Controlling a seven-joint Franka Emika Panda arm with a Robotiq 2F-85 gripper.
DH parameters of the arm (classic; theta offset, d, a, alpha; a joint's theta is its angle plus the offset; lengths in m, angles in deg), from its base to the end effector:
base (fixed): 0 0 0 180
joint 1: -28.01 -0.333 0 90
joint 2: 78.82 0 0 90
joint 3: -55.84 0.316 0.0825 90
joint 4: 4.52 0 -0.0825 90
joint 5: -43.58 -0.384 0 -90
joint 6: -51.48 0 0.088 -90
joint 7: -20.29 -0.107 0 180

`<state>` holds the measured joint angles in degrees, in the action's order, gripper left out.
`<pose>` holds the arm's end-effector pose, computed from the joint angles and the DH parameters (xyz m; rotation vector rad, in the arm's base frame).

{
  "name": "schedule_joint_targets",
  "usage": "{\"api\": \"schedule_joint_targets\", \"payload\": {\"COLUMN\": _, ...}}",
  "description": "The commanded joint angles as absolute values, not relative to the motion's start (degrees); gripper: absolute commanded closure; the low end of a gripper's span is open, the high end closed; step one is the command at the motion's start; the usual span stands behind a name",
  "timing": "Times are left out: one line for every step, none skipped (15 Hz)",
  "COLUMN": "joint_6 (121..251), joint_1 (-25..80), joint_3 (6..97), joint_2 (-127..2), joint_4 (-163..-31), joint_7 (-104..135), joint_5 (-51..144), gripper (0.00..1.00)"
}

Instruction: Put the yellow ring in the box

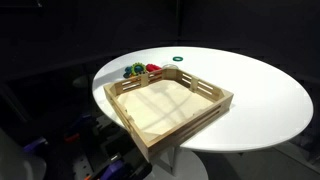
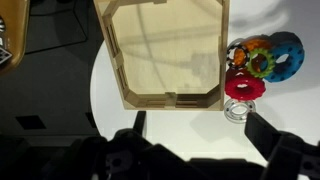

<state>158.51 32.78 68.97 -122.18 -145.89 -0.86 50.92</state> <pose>0.3382 0.0533 0.5507 2.8635 -0.3513 0.2929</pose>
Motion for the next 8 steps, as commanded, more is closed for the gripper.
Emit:
{"api": "schedule_joint_targets", "payload": {"joint_6": 158.25, "joint_1": 31.78, "joint_3": 68.23, "joint_2": -121.98, "joint_4": -145.70, "joint_7": -1.40, "joint_5": 51.53, "gripper": 0.00}}
{"api": "schedule_joint_targets", "payload": {"joint_6": 158.25, "joint_1": 31.77, "joint_3": 68.23, "joint_2": -121.98, "joint_4": -145.69, "joint_7": -1.40, "joint_5": 51.53, "gripper": 0.00}}
{"api": "schedule_joint_targets", "payload": {"joint_6": 158.25, "joint_1": 31.77, "joint_3": 68.23, "joint_2": -121.98, "joint_4": -145.69, "joint_7": -1.40, "joint_5": 51.53, "gripper": 0.00}}
{"api": "schedule_joint_targets", "payload": {"joint_6": 158.39, "joint_1": 31.77, "joint_3": 68.20, "joint_2": -121.53, "joint_4": -145.45, "joint_7": -1.40, "joint_5": 51.46, "gripper": 0.00}}
{"api": "schedule_joint_targets", "payload": {"joint_6": 158.59, "joint_1": 31.63, "joint_3": 68.02, "joint_2": -120.99, "joint_4": -145.18, "joint_7": -1.30, "joint_5": 51.14, "gripper": 0.00}}
{"api": "schedule_joint_targets", "payload": {"joint_6": 159.20, "joint_1": 31.66, "joint_3": 68.01, "joint_2": -120.14, "joint_4": -144.83, "joint_7": -1.45, "joint_5": 51.07, "gripper": 0.00}}
{"api": "schedule_joint_targets", "payload": {"joint_6": 159.46, "joint_1": 31.82, "joint_3": 68.18, "joint_2": -119.51, "joint_4": -144.71, "joint_7": -1.81, "joint_5": 51.23, "gripper": 0.00}}
{"api": "schedule_joint_targets", "payload": {"joint_6": 160.09, "joint_1": 31.44, "joint_3": 67.93, "joint_2": -118.60, "joint_4": -144.60, "joint_7": -1.33, "joint_5": 50.72, "gripper": 0.00}}
